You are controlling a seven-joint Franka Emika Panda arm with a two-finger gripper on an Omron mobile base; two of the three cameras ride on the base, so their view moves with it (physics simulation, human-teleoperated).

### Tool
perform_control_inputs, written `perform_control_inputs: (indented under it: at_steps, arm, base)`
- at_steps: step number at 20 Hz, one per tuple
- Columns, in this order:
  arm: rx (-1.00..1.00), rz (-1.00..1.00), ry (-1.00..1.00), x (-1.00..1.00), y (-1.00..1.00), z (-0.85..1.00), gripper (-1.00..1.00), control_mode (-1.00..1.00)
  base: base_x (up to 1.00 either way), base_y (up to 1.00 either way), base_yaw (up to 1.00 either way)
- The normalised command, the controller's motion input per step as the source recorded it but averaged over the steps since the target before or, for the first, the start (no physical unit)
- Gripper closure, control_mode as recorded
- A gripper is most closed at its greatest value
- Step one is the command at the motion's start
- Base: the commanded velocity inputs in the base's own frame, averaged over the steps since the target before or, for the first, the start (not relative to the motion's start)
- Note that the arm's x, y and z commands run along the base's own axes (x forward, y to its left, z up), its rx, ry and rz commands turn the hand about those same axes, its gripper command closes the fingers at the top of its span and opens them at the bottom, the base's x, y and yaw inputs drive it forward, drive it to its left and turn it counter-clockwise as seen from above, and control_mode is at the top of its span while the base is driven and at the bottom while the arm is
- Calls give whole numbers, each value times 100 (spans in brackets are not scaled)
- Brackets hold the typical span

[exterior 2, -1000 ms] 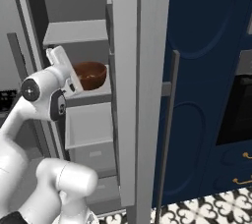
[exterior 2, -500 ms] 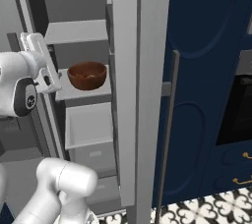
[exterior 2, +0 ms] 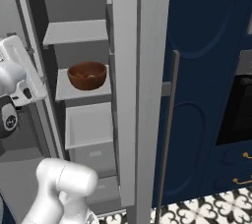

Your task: Pick the chicken drumstick and sweet potato from their plates and place them in the bowl. Then put the bowl in the fridge.

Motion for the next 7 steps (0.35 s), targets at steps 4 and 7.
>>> perform_control_inputs:
  at_steps: [4, 7]
  arm:
    - [0, 0, -44, -100, 0, 0, -100, -100]
    - [0, 0, -22, -100, 0, 0, -100, -100]
  base:
    - [0, 0, 0]
    - [0, 0, 0]
